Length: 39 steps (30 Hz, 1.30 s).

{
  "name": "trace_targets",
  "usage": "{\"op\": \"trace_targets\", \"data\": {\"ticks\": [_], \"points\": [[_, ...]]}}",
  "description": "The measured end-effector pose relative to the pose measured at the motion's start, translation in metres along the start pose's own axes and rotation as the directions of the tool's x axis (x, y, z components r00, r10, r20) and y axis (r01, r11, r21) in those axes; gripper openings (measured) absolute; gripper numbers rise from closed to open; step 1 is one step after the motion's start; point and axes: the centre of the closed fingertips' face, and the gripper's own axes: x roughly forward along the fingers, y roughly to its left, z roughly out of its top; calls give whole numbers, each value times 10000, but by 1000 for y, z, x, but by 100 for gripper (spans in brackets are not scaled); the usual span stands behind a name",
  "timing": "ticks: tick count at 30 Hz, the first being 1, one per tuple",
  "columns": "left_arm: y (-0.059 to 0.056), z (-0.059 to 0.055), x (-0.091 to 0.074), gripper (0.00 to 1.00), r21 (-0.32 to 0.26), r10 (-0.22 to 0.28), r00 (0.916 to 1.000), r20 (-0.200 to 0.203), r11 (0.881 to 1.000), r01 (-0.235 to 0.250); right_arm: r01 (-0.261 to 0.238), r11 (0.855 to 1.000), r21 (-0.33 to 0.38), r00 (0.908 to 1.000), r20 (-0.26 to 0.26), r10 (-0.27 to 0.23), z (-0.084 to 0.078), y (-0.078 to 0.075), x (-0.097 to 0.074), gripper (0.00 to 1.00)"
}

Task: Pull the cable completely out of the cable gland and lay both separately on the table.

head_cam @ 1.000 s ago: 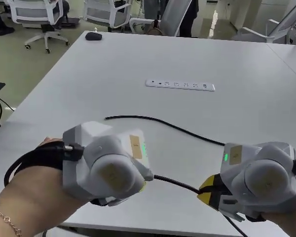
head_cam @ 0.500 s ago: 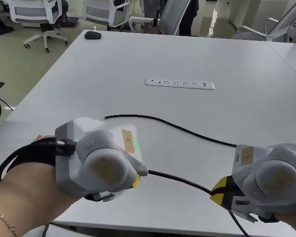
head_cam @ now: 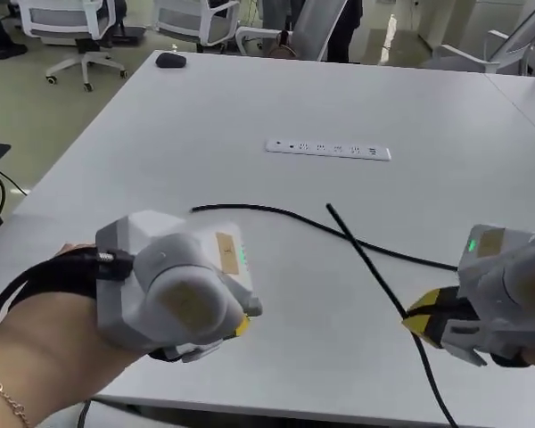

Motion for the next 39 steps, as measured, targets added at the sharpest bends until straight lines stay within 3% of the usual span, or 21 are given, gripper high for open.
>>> {"op": "trace_targets", "data": {"ticks": [7, 10, 12, 16, 19, 21, 22, 23, 24, 26, 28, 34, 39], "points": [[1, -1, 4, 17, -94, -12, 10000, 16, 10000, 12, 757, 9969, -224, 9943, 770, -738, 40, -50, 1, 4], [1, -2, 8, 17, -80, -47, 10000, -1, 10000, 47, 978, 9949, 238, 9811, 1653, -1004, 70, -76, 5, 4], [1, -2, 11, 17, -97, -96, 10000, -14, 9999, 96, 1117, 9932, 335, 9739, 1952, -1161, 84, -94, 9, 4], [-1, -2, 18, 17, -91, -247, 9997, -25, 9997, 247, 1222, 9871, 1031, 9577, 2488, -1445, 102, -137, 27, 4], [-4, -1, 24, 17, -185, -437, 9990, -16, 9989, 437, 1230, 9779, 1692, 9460, 2778, -1671, 106, -167, 44, 0], [-4, -2, 27, 17, -191, -518, 9986, -52, 9985, 517, 762, 9663, 2460, 9460, 2885, -1481, 104, -182, 59, 0], [-5, -3, 29, 17, -288, -627, 9980, -65, 9976, 625, 799, 9596, 2697, 9469, 2801, -1576, 100, -190, 68, 0], [-5, -3, 30, 17, -336, -656, 9978, -58, 9973, 654, 1017, 9584, 2668, 9537, 2479, -1702, 91, -199, 77, 0], [-5, -4, 32, 17, -396, -700, 9975, -75, 9968, 696, 1329, 9568, 2584, 9690, 1690, -1802, 72, -208, 91, 0], [-4, -6, 35, 17, -479, -763, 9969, -167, 9960, 754, 1554, 9517, 2650, 9771, 1003, -1875, 51, -218, 109, 0], [-1, -8, 36, 17, -593, -770, 9969, -177, 9954, 758, 1489, 9512, 2701, 9797, 902, -1790, 41, -222, 121, 0], [7, -8, 44, 17, -1293, -982, 9950, 201, 9865, 1000, 1189, 9503, 2877, 9903, 343, -1344, 13, -216, 138, 0], [13, 0, 54, 17, -1633, -1457, 9864, 756, 9741, 1564, 924, 9574, 2735, 9937, 364, -1063, 6, -199, 129, 0]]}}
